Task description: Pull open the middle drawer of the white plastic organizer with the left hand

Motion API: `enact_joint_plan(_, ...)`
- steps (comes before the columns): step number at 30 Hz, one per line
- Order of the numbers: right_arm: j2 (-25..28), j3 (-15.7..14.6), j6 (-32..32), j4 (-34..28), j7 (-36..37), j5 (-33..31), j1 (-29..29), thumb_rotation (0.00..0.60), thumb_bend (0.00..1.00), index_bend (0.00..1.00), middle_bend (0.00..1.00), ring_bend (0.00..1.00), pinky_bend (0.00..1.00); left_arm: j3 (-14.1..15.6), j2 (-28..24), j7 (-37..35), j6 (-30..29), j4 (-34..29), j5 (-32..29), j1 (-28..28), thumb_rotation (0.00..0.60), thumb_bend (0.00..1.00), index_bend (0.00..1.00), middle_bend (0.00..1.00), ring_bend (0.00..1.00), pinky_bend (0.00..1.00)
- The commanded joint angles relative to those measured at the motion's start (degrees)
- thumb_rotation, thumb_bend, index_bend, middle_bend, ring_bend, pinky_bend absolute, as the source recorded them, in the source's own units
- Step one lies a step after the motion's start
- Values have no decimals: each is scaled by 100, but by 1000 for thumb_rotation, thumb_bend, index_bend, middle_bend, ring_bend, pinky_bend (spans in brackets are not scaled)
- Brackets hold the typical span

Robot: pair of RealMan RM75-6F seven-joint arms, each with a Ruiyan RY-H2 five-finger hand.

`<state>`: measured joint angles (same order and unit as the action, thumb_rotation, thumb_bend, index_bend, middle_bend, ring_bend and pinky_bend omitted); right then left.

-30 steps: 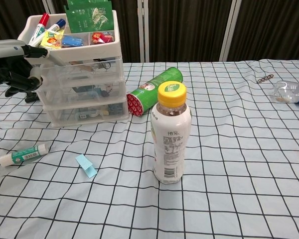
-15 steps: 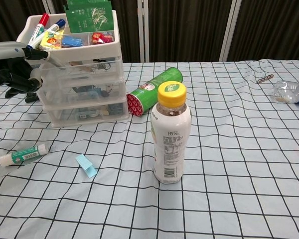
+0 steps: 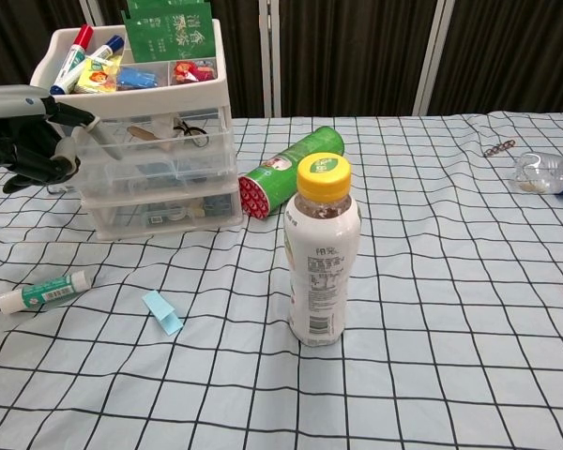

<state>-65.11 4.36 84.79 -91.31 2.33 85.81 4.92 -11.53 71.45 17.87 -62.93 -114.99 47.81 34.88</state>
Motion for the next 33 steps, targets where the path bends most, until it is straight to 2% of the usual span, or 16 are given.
enact_joint_plan(1, -2, -3, -5, -1, -4, 3, 2, 600, 82, 0, 0, 0, 0, 67, -84, 0, -39, -118, 91, -39, 600, 996, 334, 832, 809, 746)
enact_joint_plan(12, -15, 1, -24, 7, -20, -28, 3, 600, 82, 0, 0, 0, 0, 406, -379, -24, 30, -499, 404, -162, 600, 996, 339, 832, 809, 746)
enact_joint_plan(33, -6, 0, -15, 0, 0, -18, 0, 600, 83, 0, 0, 0, 0, 728, -509, -35, -116, -868, 1019, -337, 600, 996, 334, 832, 809, 746)
